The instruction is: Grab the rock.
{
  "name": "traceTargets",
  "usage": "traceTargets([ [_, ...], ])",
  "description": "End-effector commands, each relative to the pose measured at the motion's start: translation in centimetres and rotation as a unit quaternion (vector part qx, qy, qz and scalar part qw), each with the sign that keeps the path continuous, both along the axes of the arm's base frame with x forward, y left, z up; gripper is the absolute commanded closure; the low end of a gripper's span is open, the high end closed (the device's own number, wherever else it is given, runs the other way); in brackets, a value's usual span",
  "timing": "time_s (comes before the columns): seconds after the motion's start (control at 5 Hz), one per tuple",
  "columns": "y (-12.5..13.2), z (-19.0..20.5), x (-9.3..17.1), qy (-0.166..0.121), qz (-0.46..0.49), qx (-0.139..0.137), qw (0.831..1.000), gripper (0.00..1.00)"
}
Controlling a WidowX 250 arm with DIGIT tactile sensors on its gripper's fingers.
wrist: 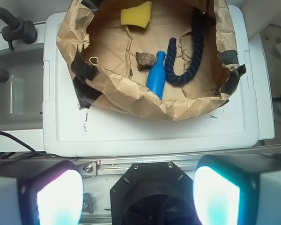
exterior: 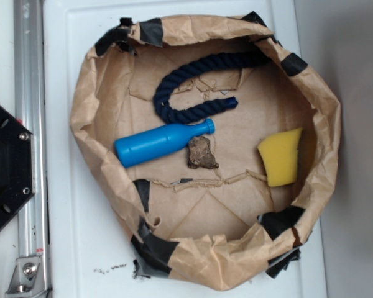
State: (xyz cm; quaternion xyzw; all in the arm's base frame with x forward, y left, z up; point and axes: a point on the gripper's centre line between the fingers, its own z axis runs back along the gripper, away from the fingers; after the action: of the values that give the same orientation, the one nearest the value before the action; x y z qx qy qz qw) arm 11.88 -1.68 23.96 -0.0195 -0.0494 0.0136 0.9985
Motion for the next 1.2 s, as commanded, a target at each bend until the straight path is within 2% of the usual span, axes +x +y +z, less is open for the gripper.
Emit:
traceTargets([
  [0.0, 4.1, -3.8, 8.3, -0.05, -0.053, 0.014, 0.997, 0.0],
  [0.2, 5.2, -6.4, 12.4, -0.1, -0.117, 0.041, 0.987, 0.0],
  [0.4, 3.5, -9.6, 14.6, -0.098, -0.238, 0.072, 0.964, 0.0],
  [0.6, -0.6, -14.9, 15.1, -0.051, -0.363, 0.071, 0.928, 0.0],
  [0.8, -1.5, -17.3, 13.9, -0.036, -0.388, 0.083, 0.917, 0.0],
  [1.0, -1.5, -17.3, 13.9, -0.036, -0.388, 0.083, 0.917, 0.0],
])
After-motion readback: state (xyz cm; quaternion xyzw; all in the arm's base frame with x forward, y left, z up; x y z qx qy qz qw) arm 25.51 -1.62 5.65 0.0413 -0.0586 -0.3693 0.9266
